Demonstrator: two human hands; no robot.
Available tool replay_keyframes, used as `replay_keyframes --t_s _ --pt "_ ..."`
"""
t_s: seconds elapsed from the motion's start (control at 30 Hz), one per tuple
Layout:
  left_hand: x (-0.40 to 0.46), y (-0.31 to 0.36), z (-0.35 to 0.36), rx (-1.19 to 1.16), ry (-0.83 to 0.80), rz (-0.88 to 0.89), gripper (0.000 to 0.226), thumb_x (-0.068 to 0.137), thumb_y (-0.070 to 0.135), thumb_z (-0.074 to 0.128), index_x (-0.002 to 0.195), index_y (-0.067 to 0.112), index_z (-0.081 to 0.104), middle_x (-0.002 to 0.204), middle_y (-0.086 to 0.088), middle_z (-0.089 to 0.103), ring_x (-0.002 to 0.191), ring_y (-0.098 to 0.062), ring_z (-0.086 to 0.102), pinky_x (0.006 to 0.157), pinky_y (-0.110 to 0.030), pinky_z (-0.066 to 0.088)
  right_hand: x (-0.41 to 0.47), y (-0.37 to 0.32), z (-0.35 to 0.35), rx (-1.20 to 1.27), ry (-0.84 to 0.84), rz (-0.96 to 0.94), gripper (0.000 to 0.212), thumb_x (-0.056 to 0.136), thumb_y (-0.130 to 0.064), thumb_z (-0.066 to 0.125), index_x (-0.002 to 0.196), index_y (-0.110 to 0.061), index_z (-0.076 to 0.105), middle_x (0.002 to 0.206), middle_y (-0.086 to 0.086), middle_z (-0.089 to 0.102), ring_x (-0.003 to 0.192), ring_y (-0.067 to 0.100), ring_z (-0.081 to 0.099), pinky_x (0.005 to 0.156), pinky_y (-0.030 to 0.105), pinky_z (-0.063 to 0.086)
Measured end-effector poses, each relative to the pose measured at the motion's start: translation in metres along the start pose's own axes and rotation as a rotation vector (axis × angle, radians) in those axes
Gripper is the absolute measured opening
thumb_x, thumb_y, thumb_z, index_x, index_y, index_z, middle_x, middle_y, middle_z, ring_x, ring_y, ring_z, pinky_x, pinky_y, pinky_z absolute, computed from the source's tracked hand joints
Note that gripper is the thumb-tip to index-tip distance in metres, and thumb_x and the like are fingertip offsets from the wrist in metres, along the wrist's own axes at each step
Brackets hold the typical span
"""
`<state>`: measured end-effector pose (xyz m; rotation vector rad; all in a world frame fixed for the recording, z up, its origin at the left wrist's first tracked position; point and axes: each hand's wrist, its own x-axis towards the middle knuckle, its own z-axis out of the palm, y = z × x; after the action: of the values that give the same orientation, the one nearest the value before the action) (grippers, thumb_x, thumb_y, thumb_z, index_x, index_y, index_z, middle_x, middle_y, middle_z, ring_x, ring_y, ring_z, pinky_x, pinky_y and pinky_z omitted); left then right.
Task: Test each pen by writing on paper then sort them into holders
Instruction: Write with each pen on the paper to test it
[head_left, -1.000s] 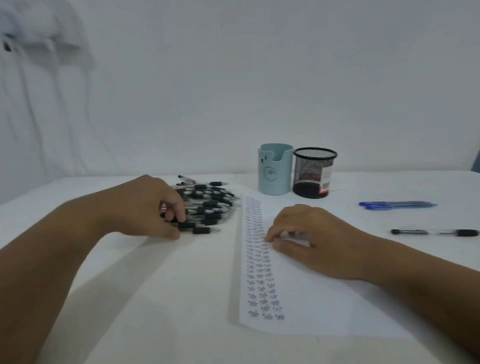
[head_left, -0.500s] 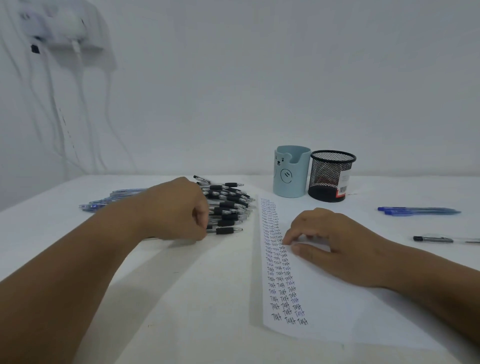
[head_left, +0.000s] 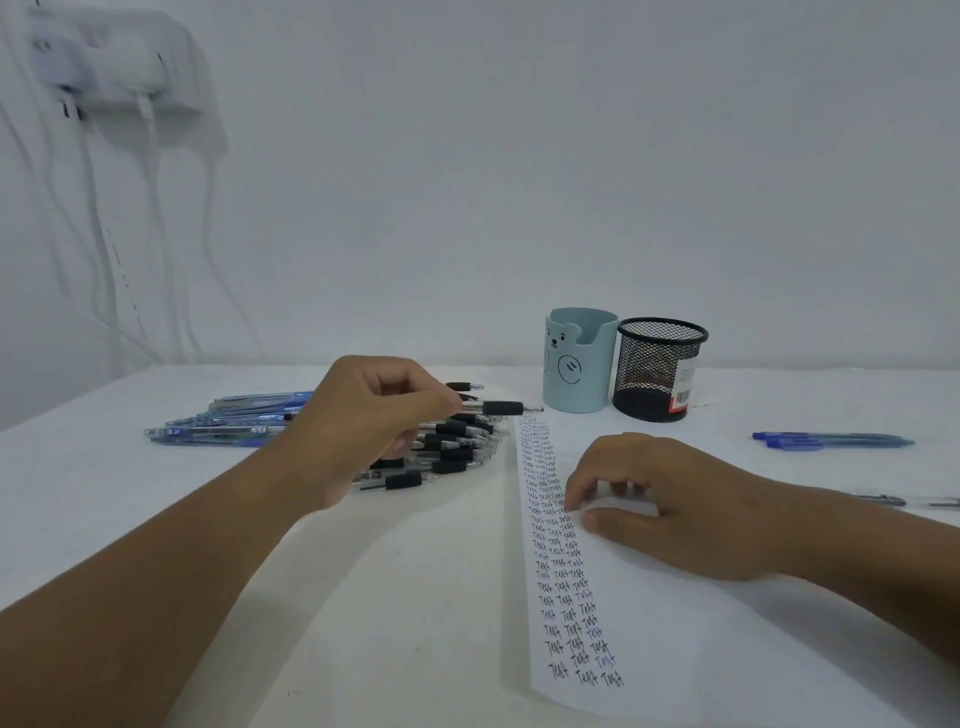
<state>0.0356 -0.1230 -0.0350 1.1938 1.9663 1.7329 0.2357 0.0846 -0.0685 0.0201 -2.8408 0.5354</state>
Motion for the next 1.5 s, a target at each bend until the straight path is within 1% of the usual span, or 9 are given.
replay_keyframes --t_s 0.2,0.33,0.43,0.57,0.67,0.73,0.9,1.07,1.5 --pt "0.004 -0.003 0.017 -0.043 0.098 -0.077 0.045 0.092 0.011 0.066 0.051 0.023 0.051 0.054 0.000 0.034 0.049 -0.017 0.026 0.053 -0.028 0.025 0.014 -0.007 -0.018 -0.019 -0.080 0.017 0.006 0.089 -0.027 0.070 0.090 -0.032 0.072 0.089 -0.017 0.069 0.080 0.008 0.061 0.070 0.014 0.045" --pt "-0.001 -0.006 0.034 -0.009 0.070 -0.106 0.019 0.092 0.017 0.069 0.074 0.016 0.066 0.052 0.005 0.045 0.050 -0.014 0.035 0.053 -0.025 0.030 0.027 -0.014 -0.028 -0.088 0.296 -0.062 0.013 0.085 -0.024 0.074 0.091 -0.031 0.065 0.053 -0.013 0.055 0.052 0.007 0.053 0.055 0.018 0.037" --pt "-0.005 -0.003 0.048 -0.015 -0.005 -0.101 0.011 0.092 0.023 0.071 0.082 0.019 0.072 0.059 0.006 0.056 0.052 -0.009 0.045 0.053 -0.021 0.037 0.046 -0.025 -0.020 -0.395 0.284 -0.040 0.031 0.090 -0.044 0.066 0.120 -0.037 0.063 0.054 -0.016 0.046 0.057 0.002 0.050 0.059 0.025 0.038" --pt "-0.006 -0.002 0.051 0.055 -0.082 0.000 0.032 0.086 0.052 0.063 0.111 0.033 0.069 0.083 0.011 0.073 0.077 -0.005 0.066 0.066 -0.014 0.043 0.077 -0.016 -0.019 -0.614 0.281 0.047 0.027 0.100 -0.042 0.047 0.111 -0.030 0.069 0.083 -0.004 0.069 0.087 0.024 0.065 0.070 0.033 0.050" --pt "-0.002 -0.016 0.036 0.474 -0.053 0.255 0.054 0.084 0.072 0.056 0.132 0.046 0.051 0.101 0.021 0.067 0.102 0.005 0.055 0.088 -0.012 0.042 0.095 0.007 -0.023 -0.296 0.407 0.147 0.020 0.097 -0.036 0.060 0.093 -0.024 0.076 0.061 -0.008 0.062 0.064 0.007 0.060 0.062 0.025 0.046" --pt "0.002 -0.024 0.029 0.711 -0.125 0.409 0.052 0.086 0.072 0.051 0.129 0.045 0.057 0.112 0.029 0.061 0.118 0.007 0.047 0.107 -0.034 0.039 0.106 0.020 -0.020 0.072 0.462 0.257 0.018 0.094 -0.032 0.067 0.084 -0.021 0.077 0.052 -0.009 0.060 0.050 0.000 0.052 0.054 0.014 0.040" --pt "0.006 -0.033 0.034 0.925 -0.399 0.428 0.062 0.083 0.079 0.028 0.128 0.048 0.058 0.136 0.037 0.049 0.144 0.012 0.016 0.121 -0.034 0.001 0.109 0.032 0.006 0.669 0.525 0.436 0.032 0.093 -0.023 0.070 0.076 0.003 0.070 0.050 0.007 0.060 0.039 0.018 0.042 0.043 0.025 0.032" --pt "0.008 -0.033 0.034 0.902 -0.444 0.388 0.048 0.086 0.066 0.043 0.126 0.044 0.059 0.134 0.036 0.050 0.144 0.018 0.012 0.122 -0.030 -0.011 0.106 0.041 0.014 0.668 0.485 0.406 0.017 0.089 -0.012 0.075 0.083 0.003 0.072 0.062 0.020 0.066 0.043 0.023 0.053 0.043 0.028 0.045" --pt "0.004 -0.036 0.032 0.950 -0.468 0.422 0.067 0.082 0.076 0.023 0.133 0.046 0.055 0.139 0.035 0.047 0.145 0.018 0.004 0.122 -0.032 -0.013 0.105 0.046 0.013 0.462 0.397 0.430 0.009 0.084 -0.011 0.068 0.076 -0.010 0.070 0.067 0.004 0.073 0.051 0.014 0.053 0.055 0.031 0.045"
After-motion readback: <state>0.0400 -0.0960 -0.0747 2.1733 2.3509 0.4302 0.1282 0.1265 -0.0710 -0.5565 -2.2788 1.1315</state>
